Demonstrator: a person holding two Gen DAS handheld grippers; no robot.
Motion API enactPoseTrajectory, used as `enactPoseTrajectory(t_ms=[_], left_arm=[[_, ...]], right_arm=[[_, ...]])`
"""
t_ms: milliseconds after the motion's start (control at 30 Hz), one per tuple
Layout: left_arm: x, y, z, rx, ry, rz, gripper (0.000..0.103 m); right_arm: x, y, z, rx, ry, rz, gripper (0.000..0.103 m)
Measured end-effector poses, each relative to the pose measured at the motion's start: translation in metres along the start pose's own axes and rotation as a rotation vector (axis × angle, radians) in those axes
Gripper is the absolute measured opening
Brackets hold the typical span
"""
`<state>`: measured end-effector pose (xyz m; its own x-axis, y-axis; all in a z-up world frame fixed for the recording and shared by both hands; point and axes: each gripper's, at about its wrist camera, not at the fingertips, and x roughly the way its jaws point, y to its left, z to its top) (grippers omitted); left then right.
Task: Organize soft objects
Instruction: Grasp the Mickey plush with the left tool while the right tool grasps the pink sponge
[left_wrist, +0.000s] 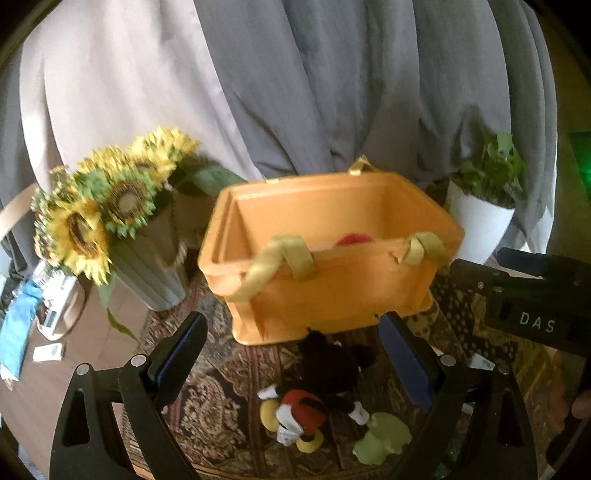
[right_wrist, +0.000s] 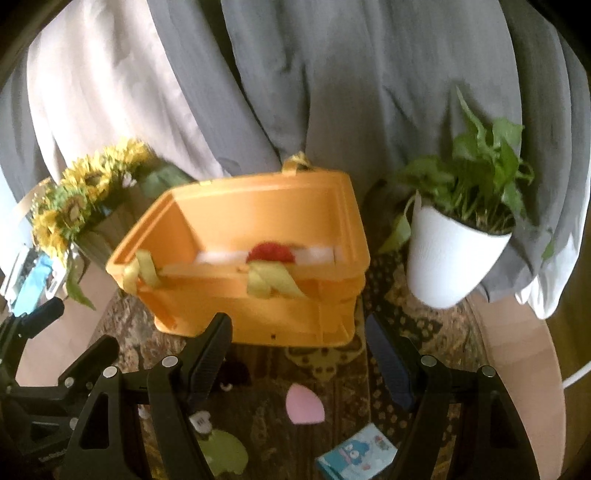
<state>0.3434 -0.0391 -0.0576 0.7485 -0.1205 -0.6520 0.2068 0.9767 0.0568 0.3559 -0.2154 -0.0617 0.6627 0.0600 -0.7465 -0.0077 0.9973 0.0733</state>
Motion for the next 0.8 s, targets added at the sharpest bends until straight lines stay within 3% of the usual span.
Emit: enactPoseTrajectory(t_ms=[367, 800], left_arm=[[0.034, -0.004, -0.022, -0.016, 0.169, -0.049, 0.095], [0.067, -0.006, -0.043, -0.029, 0.32, -0.041, 0.095]], right_arm=[[0.033, -0.005, -0.028, 0.027, 0.153, 0.018, 0.075], [0.073, -0.012, -0.063, 0.072, 0.324, 0.047, 0.075]])
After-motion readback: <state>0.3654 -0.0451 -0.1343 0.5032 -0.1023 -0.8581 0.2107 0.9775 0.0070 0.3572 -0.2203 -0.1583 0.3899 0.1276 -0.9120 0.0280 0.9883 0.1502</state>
